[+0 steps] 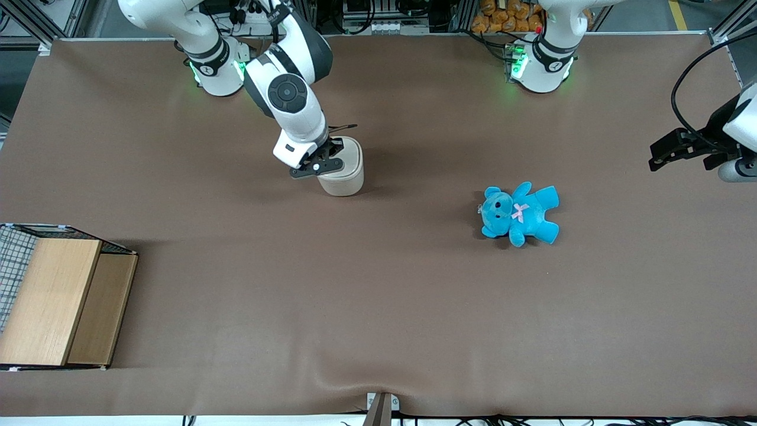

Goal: Open trash can with right arm
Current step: 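Lift the lid upward with the right gripper, flipping it open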

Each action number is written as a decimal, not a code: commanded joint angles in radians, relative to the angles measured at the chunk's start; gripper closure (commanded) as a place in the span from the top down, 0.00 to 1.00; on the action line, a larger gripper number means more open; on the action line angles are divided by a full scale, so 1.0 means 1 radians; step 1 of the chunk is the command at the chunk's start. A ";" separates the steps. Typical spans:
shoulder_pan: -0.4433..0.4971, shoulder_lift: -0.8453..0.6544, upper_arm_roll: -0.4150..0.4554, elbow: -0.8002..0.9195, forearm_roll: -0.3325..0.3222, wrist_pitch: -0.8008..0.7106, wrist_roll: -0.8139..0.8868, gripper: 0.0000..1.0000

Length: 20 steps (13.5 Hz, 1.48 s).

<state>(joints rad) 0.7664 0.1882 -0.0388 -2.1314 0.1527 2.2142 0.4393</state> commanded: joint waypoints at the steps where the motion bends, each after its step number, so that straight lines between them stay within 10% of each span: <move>1: 0.010 0.031 -0.004 -0.012 -0.002 0.029 0.016 0.00; 11: -0.025 0.019 -0.007 0.364 0.073 -0.379 0.085 0.00; 12: -0.032 0.017 -0.010 0.395 0.077 -0.410 0.107 0.34; 13: -0.062 0.019 -0.010 0.439 0.077 -0.454 0.155 0.95; 20: -0.359 0.005 -0.009 0.643 0.077 -0.694 0.162 1.00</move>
<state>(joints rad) 0.4889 0.1887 -0.0639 -1.5452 0.2129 1.5674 0.5847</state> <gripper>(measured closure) 0.238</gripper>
